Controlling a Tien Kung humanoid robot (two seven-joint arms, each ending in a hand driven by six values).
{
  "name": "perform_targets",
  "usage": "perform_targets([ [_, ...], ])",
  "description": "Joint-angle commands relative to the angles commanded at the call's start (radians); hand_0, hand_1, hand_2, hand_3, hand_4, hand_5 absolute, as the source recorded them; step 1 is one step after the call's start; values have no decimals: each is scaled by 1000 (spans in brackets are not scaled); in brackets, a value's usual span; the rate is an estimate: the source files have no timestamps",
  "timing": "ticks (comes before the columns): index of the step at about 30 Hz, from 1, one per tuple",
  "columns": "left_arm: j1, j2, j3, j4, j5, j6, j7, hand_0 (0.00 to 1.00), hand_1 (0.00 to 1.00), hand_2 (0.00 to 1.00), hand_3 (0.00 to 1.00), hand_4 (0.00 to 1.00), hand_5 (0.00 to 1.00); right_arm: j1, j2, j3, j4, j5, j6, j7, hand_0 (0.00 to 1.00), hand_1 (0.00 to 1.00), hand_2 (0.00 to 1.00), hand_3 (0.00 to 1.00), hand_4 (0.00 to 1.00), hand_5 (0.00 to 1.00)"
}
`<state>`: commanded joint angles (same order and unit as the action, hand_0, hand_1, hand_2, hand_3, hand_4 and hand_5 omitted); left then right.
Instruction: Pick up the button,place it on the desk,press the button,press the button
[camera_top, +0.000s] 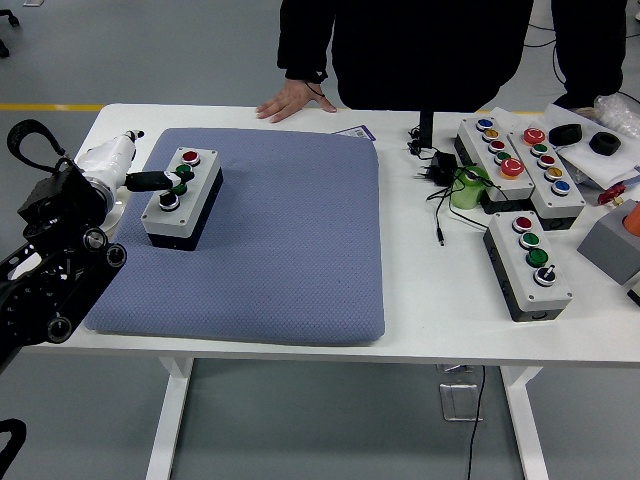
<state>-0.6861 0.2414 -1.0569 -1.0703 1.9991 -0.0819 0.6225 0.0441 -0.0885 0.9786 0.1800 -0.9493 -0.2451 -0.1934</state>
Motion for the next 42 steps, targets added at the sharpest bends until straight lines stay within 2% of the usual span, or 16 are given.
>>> perform_targets([
  [4, -3, -14, 18, 12, -18, -8, 9, 998, 998, 998, 998, 998, 728, 0, 0, -2, 0, 1, 0, 0, 765, 732, 739, 593, 200, 153],
  [9, -13, -36, 31, 41, -38, 3, 23, 998, 998, 998, 998, 998, 738, 0, 0, -4, 0, 3, 0, 0, 765, 733, 739, 593, 201, 153],
  [12, -24, -49, 32, 74, -36, 4, 23, 991, 998, 998, 998, 998, 749, 1, 0, -4, 0, 4, 0, 1, 765, 733, 738, 593, 200, 153],
  [23, -60, -89, 47, 176, 16, -9, 23, 984, 998, 998, 998, 998, 748, 1, -1, -4, 0, 2, 1, 1, 765, 733, 738, 593, 200, 153],
  [24, -63, -91, 49, 182, 20, -8, 23, 946, 998, 998, 998, 998, 726, 1, -1, -4, 0, 2, 1, 1, 765, 732, 739, 593, 200, 153],
  [29, -83, -111, 47, 229, 58, 14, 23, 946, 998, 998, 998, 998, 726, 0, -2, -8, 0, 5, 1, 2, 765, 732, 739, 593, 200, 153],
  [30, -86, -113, 47, 237, 60, 14, 23, 895, 998, 998, 998, 998, 674, 0, -2, -7, 0, 5, 1, 2, 766, 733, 738, 593, 200, 153],
  [35, -98, -120, 48, 283, 76, -5, 23, 895, 998, 998, 998, 998, 674, 0, -2, -9, 0, 9, 0, 3, 766, 733, 738, 593, 200, 153],
  [36, -99, -121, 52, 291, 78, -10, 23, 762, 927, 998, 998, 998, 453, 0, -2, -10, 0, 9, 0, 4, 766, 732, 738, 593, 200, 153],
  [41, -108, -126, 68, 319, 97, -24, 23, 762, 927, 998, 998, 998, 453, 0, -3, -9, 0, 7, 1, 4, 766, 732, 738, 593, 200, 153],
  [42, -110, -127, 71, 326, 107, -28, 23, 663, 853, 985, 977, 958, 244, 0, -3, -9, 0, 6, 1, 3, 766, 733, 739, 593, 200, 153],
])
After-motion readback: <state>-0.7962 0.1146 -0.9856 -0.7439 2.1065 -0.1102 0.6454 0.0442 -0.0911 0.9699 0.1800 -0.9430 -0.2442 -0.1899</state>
